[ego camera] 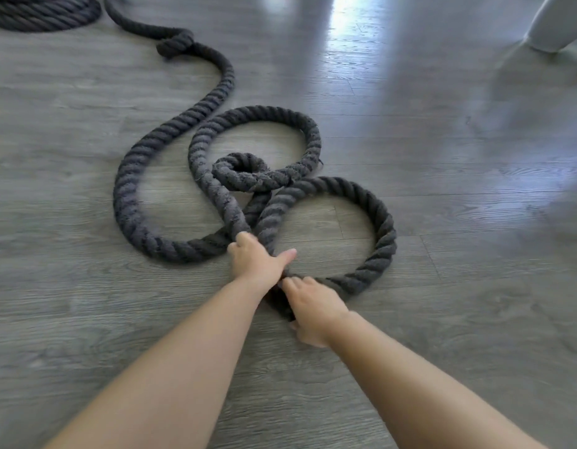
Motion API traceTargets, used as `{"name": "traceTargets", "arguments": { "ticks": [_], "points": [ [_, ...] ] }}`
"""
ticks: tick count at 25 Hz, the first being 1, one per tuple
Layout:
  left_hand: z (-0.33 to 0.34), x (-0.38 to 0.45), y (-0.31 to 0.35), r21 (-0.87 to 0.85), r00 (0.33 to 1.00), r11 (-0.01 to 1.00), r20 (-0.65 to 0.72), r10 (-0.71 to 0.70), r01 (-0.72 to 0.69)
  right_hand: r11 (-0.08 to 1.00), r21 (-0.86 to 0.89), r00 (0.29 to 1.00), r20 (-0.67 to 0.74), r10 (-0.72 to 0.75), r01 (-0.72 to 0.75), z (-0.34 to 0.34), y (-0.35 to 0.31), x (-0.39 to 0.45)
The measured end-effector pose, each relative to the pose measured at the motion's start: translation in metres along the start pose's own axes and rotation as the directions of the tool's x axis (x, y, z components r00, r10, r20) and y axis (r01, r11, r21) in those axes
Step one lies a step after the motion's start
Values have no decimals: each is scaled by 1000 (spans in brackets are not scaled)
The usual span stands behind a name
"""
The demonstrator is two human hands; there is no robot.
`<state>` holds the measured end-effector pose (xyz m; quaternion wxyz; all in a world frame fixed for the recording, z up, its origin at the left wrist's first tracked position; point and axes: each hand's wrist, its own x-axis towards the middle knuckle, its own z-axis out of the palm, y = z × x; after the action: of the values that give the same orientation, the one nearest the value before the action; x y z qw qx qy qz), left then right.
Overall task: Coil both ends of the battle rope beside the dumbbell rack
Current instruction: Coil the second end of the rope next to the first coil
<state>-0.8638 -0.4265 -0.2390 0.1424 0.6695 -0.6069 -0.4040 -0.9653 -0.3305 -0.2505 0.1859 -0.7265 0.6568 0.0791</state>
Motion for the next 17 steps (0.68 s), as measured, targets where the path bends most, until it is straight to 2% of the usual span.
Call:
{"name": "traceTargets", "arguments": {
  "ticks": [1,3,6,8,10,11,13,15,17],
  "points": [
    [1,-2,-7,-49,995,996,-60,-74,71,998,-19,998,6,-55,55,9,-9,-7],
    [-4,-7,-30,21,991,994,-92,-101,104,984,-84,988,36,-153,156,25,-23,-15],
    [-22,-19,-68,158,995,987,-102,-7,24,965,-121,972,52,-228,233,35,-41,-16],
    [-33,-35,-89,121,989,992,-136,59,-43,969,-76,970,75,-229,235,36,-54,-17],
    [-47,-52,-108,111,966,985,-210,150,-129,986,54,979,117,-164,159,34,-68,-19],
    [-56,-57,-117,176,951,968,-221,216,-179,983,165,990,103,-92,74,31,-71,-20],
    [-80,-58,-136,426,927,868,-146,345,-256,920,379,993,-11,119,-106,23,-68,-19],
    [-102,-51,-152,623,921,727,-27,388,-288,910,364,969,-65,238,-199,15,-64,-18],
    [-113,-48,-162,706,914,634,46,403,-315,937,263,967,-51,249,-228,14,-67,-19]
  ]
}}
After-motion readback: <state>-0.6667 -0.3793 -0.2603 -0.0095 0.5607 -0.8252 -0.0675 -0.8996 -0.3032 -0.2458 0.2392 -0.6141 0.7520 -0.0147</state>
